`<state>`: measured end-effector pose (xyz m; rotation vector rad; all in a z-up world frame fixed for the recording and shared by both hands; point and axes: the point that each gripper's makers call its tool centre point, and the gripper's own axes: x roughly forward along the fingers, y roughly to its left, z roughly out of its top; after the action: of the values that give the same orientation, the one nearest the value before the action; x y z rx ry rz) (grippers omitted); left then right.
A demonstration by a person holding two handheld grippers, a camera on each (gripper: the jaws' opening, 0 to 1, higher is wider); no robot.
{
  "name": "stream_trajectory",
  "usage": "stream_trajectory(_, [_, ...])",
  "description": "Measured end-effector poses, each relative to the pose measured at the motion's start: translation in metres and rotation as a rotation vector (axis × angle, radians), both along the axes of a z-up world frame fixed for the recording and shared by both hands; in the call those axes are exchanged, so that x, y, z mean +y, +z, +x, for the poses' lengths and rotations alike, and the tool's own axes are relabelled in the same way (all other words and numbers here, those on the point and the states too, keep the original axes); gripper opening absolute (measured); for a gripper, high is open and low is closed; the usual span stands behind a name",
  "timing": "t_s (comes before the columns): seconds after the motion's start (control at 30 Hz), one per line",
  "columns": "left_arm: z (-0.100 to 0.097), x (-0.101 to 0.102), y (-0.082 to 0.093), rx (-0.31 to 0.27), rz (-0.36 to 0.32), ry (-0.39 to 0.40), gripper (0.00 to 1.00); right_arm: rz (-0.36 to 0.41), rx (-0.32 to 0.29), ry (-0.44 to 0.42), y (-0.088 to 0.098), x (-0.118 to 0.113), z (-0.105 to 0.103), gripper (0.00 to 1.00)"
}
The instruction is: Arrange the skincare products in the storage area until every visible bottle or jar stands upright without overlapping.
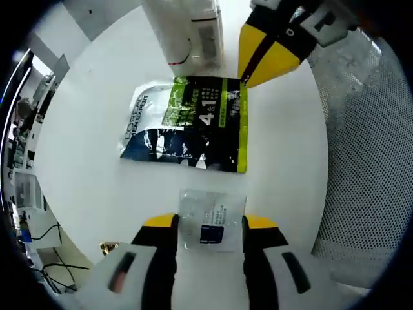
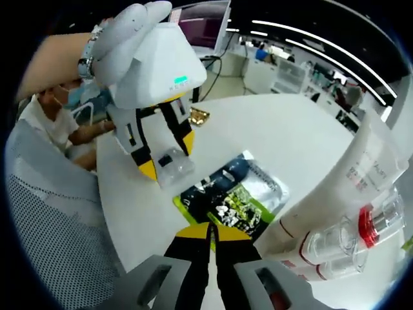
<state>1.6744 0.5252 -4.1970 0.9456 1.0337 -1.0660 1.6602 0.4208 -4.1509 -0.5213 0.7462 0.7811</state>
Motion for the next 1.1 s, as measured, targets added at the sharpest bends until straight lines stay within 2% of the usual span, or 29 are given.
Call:
stream_trajectory(0.07, [0.003, -0.002, 0.002, -0.008, -0.016, 0.015, 0.36, -0.005, -0.003, 0.006, 0.000, 0.000, -0.001, 0.00])
stream_trajectory(0.13, [0.001, -0.003, 0.001, 0.011, -0.028, 0.022, 0.36, -0.002, 0.009, 0.009, -0.001, 0.001, -0.003, 0.00])
stream_trajectory(0.53, [0.001, -0.007, 0.000, 0.014, -0.042, 0.008, 0.36, -0.004, 0.020, 0.027, -0.003, 0.005, -0.007, 0.00])
stream_trajectory(0.63, [0.004, -0.007, 0.001, 0.003, -0.043, 0.022, 0.42, -0.008, 0.023, 0.035, -0.005, 0.006, -0.009, 0.00])
stream_trajectory(0.73, [0.005, -0.014, 0.014, 0.005, -0.129, 0.051, 0.45, -0.011, 0.023, 0.041, -0.005, 0.006, -0.010, 0.00])
stream_trajectory(0.83, [0.010, -0.008, 0.025, -0.013, -0.144, 0.061, 0.46, -0.009, 0.026, 0.043, -0.005, 0.006, -0.011, 0.00])
stream_trajectory(0.93, [0.021, 0.011, 0.033, -0.041, -0.133, 0.090, 0.47, -0.007, 0.030, 0.049, -0.005, 0.008, -0.012, 0.00])
stream_trajectory(1.1, [0.037, 0.064, 0.034, -0.051, -0.044, 0.202, 0.47, -0.005, 0.030, 0.048, -0.004, 0.008, -0.013, 0.00])
